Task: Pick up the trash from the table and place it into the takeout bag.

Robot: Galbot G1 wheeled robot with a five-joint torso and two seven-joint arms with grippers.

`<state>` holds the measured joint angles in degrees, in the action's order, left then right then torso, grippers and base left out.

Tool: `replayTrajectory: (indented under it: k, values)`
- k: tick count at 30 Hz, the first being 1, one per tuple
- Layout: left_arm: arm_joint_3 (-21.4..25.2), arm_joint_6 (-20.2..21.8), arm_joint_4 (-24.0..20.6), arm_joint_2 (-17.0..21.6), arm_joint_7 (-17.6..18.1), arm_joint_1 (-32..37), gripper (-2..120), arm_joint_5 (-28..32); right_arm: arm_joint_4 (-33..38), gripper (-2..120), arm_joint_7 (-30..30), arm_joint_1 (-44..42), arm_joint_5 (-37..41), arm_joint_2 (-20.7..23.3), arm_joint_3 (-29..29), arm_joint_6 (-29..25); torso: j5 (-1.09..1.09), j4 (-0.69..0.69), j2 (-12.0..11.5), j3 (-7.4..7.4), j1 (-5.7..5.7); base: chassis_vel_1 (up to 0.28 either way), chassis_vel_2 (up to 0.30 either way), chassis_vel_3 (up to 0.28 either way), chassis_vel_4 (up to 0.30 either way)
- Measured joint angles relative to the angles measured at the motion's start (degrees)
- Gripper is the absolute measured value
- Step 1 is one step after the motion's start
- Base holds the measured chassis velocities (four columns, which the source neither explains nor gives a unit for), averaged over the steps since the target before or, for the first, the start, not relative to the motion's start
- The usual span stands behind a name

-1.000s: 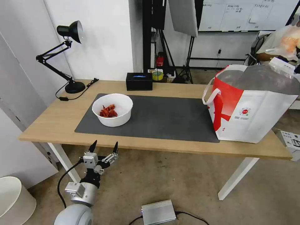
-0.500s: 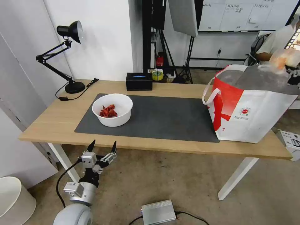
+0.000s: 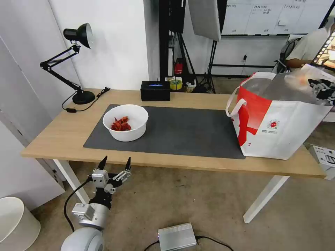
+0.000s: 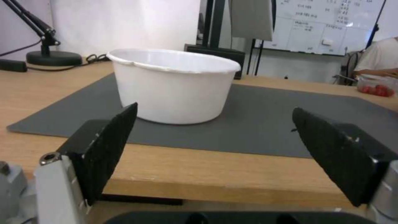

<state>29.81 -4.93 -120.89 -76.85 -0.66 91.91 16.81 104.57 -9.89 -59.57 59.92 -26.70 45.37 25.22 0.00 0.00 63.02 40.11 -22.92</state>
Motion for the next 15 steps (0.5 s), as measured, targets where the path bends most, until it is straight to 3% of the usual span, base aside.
replayTrajectory:
  k: [4, 7, 9, 15]
  values:
    - [0.13, 0.00, -0.11, -0.06, 0.00, 0.07, 100, -0.01, 0.00, 57, -0.11, 0.05, -0.04, -0.07, 0.01, -0.02, 0.00, 0.00, 0.00, 0.00, 0.00, 0.000, 0.000, 0.000, 0.000]
    - [0.29, 0.00, -0.37, -0.08, 0.00, 0.10, 100, -0.02, 0.06, 74, -0.30, 0.08, -0.17, -0.37, 0.01, -0.25, 0.00, 0.00, 0.00, 0.00, 0.00, 0.000, 0.000, 0.000, 0.000]
    - [0.31, 0.00, -0.39, -0.06, 0.00, 0.10, 100, -0.02, 0.12, 78, -0.33, 0.09, -0.19, -0.47, 0.01, -0.63, 0.00, 0.00, 0.00, 0.00, 0.00, 0.000, 0.000, 0.000, 0.000]
    - [0.34, 0.01, -0.45, 0.05, 0.00, 0.04, 100, -0.01, 0.98, 99, 0.38, -0.89, -2.94, -2.24, -0.69, -8.78, -0.01, 0.00, 0.00, 0.00, 0.00, 0.000, 0.000, 0.000, 0.000]
